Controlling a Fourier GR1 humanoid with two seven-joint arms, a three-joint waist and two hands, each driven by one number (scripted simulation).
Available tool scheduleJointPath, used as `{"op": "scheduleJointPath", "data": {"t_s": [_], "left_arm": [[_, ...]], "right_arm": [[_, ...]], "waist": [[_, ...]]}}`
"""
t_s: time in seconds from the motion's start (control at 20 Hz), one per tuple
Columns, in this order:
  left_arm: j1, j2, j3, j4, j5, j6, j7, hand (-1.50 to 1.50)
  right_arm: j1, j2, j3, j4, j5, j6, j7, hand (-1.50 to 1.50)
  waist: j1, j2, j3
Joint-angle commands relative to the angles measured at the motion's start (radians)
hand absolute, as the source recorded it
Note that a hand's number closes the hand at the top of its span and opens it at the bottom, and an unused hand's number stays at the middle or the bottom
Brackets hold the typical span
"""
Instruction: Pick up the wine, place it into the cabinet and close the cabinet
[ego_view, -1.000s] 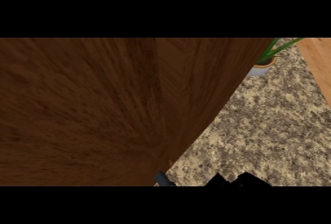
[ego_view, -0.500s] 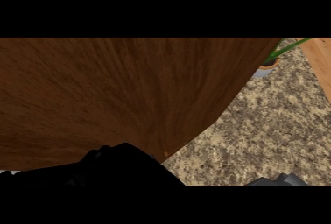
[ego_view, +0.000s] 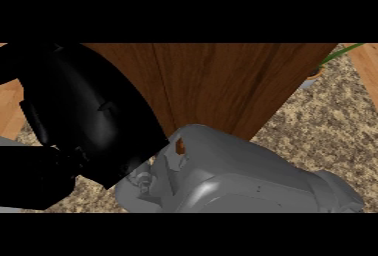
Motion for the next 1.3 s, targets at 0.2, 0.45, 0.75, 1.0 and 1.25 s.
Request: {"op": "scheduleJointPath", "data": {"t_s": [0.2,0.45,0.75,1.0,1.25], "left_arm": [[0.009,0.023,0.106,0.082,0.054,-0.131,0.021,1.5],[0.001,0.022,0.122,0.025,0.071,-0.062,0.063,1.5],[-0.011,0.042,0.179,0.029,0.135,-0.08,0.078,1.5],[-0.012,0.01,0.144,0.02,0.102,-0.048,0.07,1.5],[-0.012,0.016,0.152,0.024,0.101,-0.048,0.079,1.5]], "right_arm": [[-0.116,0.001,-0.131,0.416,-0.095,0.044,-0.235,1.5],[-0.111,0.001,-0.168,0.621,-0.075,0.094,-0.347,1.5],[-0.036,-0.049,-0.143,0.667,-0.058,0.126,-0.419,1.5],[0.006,-0.115,-0.16,0.678,-0.052,0.153,-0.482,1.5],[0.025,-0.134,-0.164,0.693,-0.041,0.165,-0.527,1.5]], "waist": [[0.002,0.009,0.0],[-0.007,0.012,0.001],[-0.009,0.018,0.002],[-0.022,0.027,0.001],[-0.024,0.03,0.001]]}}
